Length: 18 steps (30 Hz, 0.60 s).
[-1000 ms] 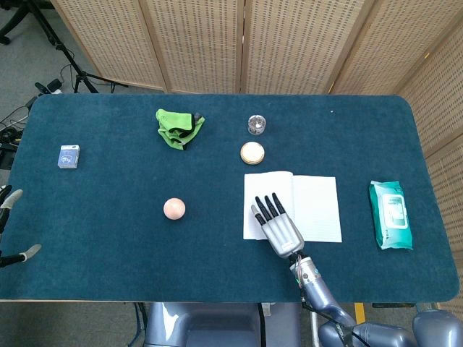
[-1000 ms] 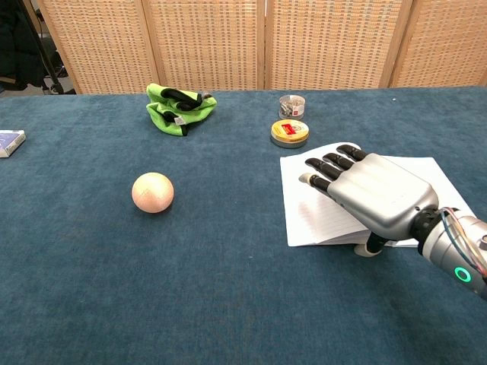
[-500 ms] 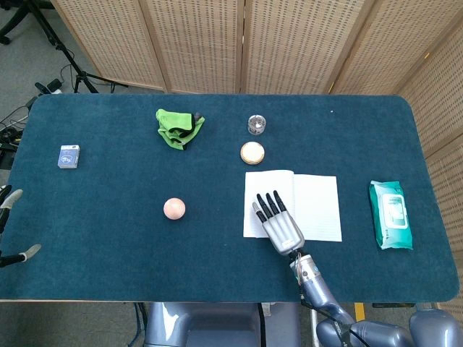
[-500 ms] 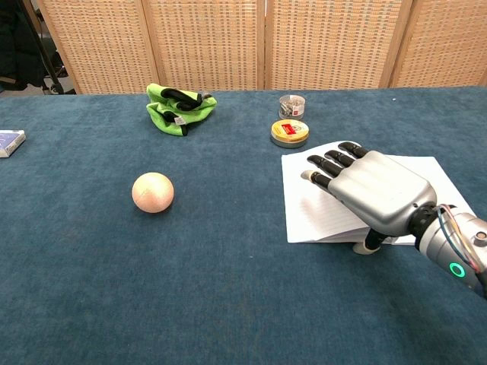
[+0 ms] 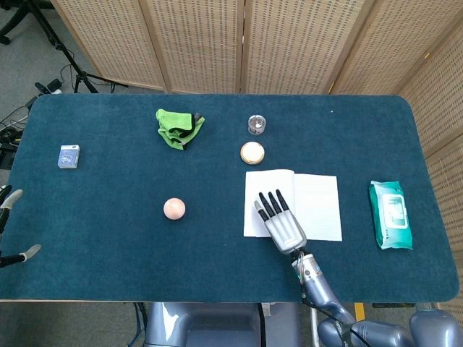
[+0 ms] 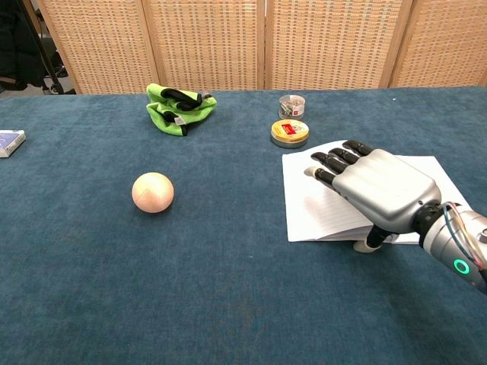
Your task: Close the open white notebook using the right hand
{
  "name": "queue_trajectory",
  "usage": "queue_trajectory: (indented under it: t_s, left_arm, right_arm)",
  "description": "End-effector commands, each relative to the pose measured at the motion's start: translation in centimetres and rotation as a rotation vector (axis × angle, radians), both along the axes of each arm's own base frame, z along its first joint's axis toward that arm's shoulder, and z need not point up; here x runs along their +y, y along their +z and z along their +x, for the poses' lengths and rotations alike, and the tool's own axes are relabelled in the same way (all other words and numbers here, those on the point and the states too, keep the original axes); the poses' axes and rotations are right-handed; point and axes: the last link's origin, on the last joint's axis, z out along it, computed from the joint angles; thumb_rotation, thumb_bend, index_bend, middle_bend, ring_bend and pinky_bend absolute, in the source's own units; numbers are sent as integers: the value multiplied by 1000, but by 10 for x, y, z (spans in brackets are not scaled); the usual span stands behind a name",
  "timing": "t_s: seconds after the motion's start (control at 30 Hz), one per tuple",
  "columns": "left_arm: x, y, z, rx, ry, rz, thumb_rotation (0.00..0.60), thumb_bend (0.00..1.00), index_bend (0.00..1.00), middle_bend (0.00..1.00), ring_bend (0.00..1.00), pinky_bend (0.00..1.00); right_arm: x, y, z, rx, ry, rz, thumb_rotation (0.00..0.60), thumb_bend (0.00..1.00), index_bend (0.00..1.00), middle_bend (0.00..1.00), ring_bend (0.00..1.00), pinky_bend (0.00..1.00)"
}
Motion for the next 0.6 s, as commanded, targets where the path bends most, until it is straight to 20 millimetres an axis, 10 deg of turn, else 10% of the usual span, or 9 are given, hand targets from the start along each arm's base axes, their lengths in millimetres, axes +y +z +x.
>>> queue_trajectory:
  t_s: [0.03,0.6]
  left_arm:
    - [0,0,0,-1,-1,0,600,0,0,0,0,0]
    - [1,1,0,-4,2,0,600,0,0,0,0,0]
  right_arm:
    - [0,1,0,-5,-1,2,600,876,0,0,0,0]
    - [0,7,0,-49,-16,7,600,1000,0,0,0,0]
